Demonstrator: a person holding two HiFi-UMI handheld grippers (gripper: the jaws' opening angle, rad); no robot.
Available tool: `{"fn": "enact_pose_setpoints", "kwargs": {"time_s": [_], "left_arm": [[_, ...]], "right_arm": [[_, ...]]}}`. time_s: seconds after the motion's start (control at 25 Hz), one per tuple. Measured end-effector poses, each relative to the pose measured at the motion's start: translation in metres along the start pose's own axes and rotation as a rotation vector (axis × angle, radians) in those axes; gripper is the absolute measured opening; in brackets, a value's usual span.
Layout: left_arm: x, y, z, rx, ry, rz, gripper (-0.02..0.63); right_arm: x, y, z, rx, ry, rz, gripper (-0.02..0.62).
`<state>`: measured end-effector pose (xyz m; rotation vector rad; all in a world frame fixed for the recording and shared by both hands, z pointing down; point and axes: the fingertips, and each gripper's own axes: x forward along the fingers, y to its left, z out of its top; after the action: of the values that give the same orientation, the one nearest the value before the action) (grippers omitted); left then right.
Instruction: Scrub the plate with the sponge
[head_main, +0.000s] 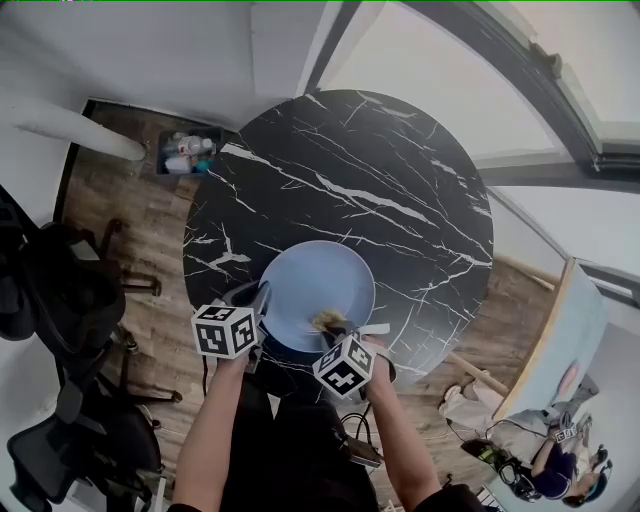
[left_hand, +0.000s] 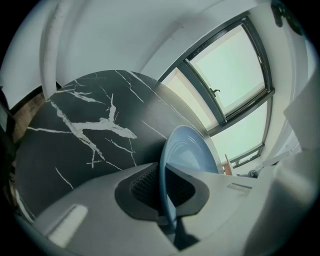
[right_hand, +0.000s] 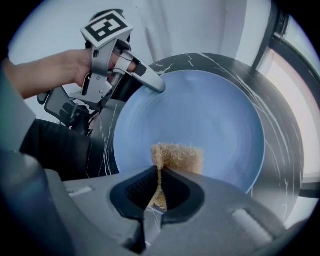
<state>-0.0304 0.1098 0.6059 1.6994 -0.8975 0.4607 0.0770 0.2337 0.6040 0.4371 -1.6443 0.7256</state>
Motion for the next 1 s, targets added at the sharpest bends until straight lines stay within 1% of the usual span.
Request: {"fn": "enact_pose_setpoints", "kwargs": {"time_s": [0.12,0.2,0.76,1.0], "left_arm": [[-0.001,0.001,0.0,0.004,0.004,0.0,0.02],[-0.001,0.0,0.0,0.002,0.004,-0.002,0.02],[0.0,0.001,0.0,-0.003,0.015,-0.01,0.02],[0.0,0.001,-0.001,-0.003,0.026,-0.017,0.02]], "right_arm": [[0.001,0.013,0.007,0.022,-0.016,0.069,0.021],[0.002,0.02,0.011,0.022,-0.02,0.101,0.021],[0.015,0.053,0.05,-0.06,-0.034,0.214,0.021],[0.017,0.057,0.072,-0.058,-0.069,0.272,0.021]]}}
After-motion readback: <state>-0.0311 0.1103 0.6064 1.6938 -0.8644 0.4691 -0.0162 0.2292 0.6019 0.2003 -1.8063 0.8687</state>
